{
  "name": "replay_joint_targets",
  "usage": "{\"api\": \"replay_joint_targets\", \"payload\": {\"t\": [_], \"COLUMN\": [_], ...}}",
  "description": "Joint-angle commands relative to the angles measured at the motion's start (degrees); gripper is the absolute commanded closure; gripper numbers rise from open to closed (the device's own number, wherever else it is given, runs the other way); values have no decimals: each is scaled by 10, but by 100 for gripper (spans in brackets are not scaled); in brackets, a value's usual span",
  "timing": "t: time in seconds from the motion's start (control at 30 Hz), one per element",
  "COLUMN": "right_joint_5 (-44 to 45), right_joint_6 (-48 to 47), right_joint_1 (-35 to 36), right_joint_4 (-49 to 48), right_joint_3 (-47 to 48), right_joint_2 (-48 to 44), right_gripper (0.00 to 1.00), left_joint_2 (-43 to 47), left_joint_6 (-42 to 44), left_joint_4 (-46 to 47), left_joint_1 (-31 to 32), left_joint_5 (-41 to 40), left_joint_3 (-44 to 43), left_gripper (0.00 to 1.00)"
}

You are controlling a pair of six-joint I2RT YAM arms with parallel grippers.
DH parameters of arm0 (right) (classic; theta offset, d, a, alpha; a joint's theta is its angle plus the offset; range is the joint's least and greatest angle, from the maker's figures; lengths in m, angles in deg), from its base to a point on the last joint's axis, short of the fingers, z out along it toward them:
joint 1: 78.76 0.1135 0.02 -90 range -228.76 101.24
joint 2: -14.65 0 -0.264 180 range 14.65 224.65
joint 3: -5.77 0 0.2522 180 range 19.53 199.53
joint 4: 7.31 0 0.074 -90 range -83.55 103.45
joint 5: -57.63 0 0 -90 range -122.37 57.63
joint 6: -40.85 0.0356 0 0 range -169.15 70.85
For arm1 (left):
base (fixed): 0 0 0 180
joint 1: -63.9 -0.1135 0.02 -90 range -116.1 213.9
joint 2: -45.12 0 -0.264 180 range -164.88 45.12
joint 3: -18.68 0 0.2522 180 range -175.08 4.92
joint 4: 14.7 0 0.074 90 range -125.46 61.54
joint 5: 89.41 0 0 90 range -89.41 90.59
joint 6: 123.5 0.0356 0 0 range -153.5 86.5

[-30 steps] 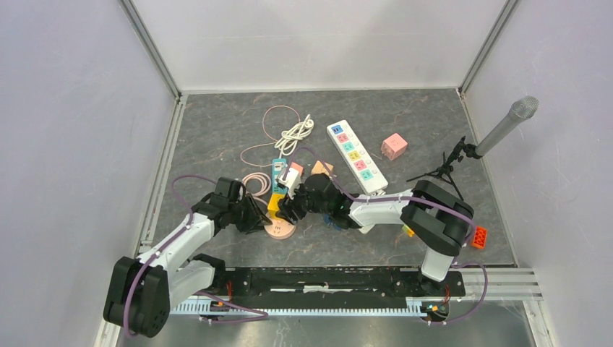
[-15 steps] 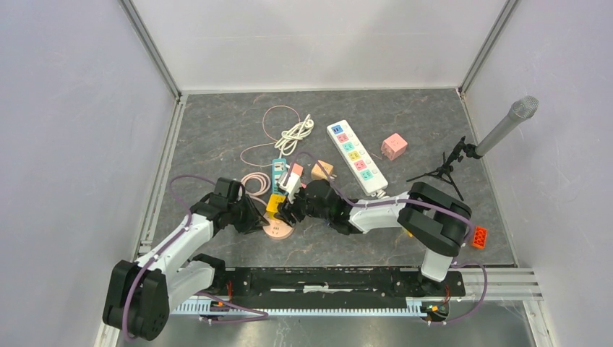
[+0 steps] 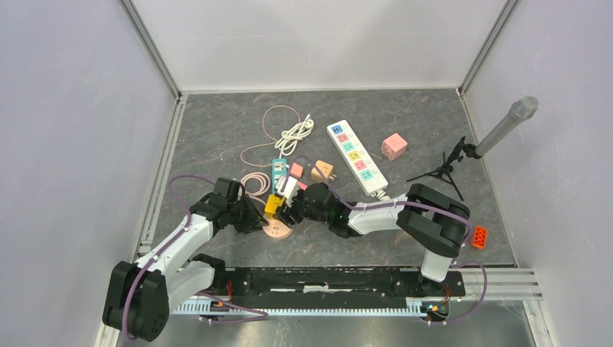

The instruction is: Pull the plug off the socket

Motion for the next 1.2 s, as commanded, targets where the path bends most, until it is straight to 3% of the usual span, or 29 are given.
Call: {"api": "replay_joint_targets", "payload": {"t": [0.0,0.13,0.3,0.37,0.57,0.8,0.93,1.07,1.17], "right_joint_5": [-122,-136,-55,-45,-135,-67,-72,-144,-133], "right_joint_6": [130,147,6,-1,143,11,34,164,148], "right_joint_1": [-22,-13,35,35,-26,29,17,-35,-27], "right_joint_4": [-152,-164,-112,-115,-219,-106,-130,-244,-234], "right_joint_3": [-6,0,1,-5,-37,3,-10,-48,-48], "right_joint_2": [-21,-17,-34,-39,-34,-39,-51,-44,-39], "right_gripper": [100,100,100,100,100,100,100,100,100], "left_joint_2": [-15,-13,-19,-23,-20,-23,-25,-24,-21], "left_joint_6": [-11,-13,-12,-12,-14,-15,-16,-15,-16], "left_joint_4": [9,10,10,12,11,11,11,11,11], "left_joint_1": [4,4,4,5,5,4,5,5,5], "left_joint_5": [-6,-3,-5,-4,-3,-5,-6,-6,-6], "left_joint_3": [15,17,19,20,19,19,19,19,20], "left_gripper": [68,67,67,67,67,67,67,67,68]}}
